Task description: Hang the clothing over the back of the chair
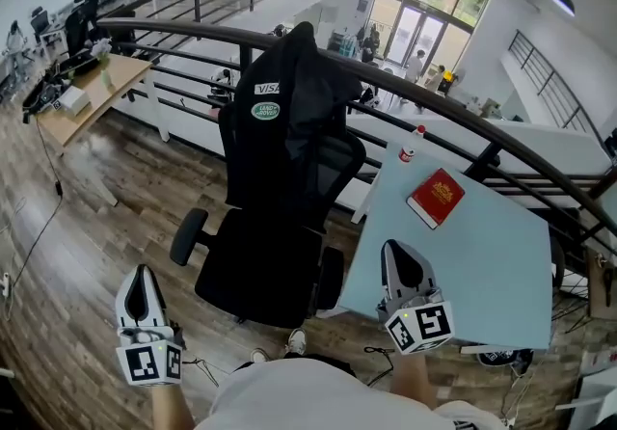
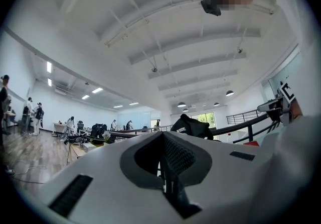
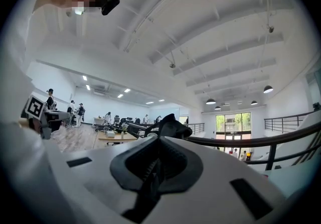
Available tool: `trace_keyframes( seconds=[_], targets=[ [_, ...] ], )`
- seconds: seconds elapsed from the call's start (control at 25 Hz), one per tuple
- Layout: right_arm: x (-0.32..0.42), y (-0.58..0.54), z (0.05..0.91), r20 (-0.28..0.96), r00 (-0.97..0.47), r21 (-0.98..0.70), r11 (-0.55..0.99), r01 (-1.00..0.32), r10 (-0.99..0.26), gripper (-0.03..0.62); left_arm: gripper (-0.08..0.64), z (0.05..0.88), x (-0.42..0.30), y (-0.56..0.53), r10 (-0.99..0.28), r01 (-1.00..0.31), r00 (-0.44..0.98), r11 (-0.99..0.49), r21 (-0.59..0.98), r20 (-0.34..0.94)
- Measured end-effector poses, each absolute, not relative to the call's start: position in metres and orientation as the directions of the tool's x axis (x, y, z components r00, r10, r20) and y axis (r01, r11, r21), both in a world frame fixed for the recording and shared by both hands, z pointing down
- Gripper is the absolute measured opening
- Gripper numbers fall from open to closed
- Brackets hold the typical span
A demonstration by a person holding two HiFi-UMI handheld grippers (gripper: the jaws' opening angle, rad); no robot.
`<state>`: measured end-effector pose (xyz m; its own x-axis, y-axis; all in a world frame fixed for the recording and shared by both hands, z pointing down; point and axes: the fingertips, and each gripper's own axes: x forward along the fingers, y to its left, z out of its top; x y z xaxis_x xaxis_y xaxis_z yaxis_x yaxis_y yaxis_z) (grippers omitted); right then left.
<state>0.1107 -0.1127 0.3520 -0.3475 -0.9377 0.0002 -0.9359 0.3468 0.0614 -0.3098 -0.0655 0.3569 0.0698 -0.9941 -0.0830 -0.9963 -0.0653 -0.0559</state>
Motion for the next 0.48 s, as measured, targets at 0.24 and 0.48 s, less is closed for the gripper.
trace_keyframes(
  seconds=[0.24,0.48],
  targets=[
    [0.097,-0.12,0.358,0.007,-0.379,0.03,0.38,-0.925,-0.925,0.018,0.021,0.359,-0.297,-0.076,-0.994,-0.991,0.08,-0.071,-0.113,-0.073],
    [0.077,-0.124,0.365,0.027,-0.422,0.023,0.422,-0.906,-0.906,0.018,0.021,0.344,-0.3,-0.077,-0.992,-0.986,0.054,-0.035,-0.164,-0.111]
  ],
)
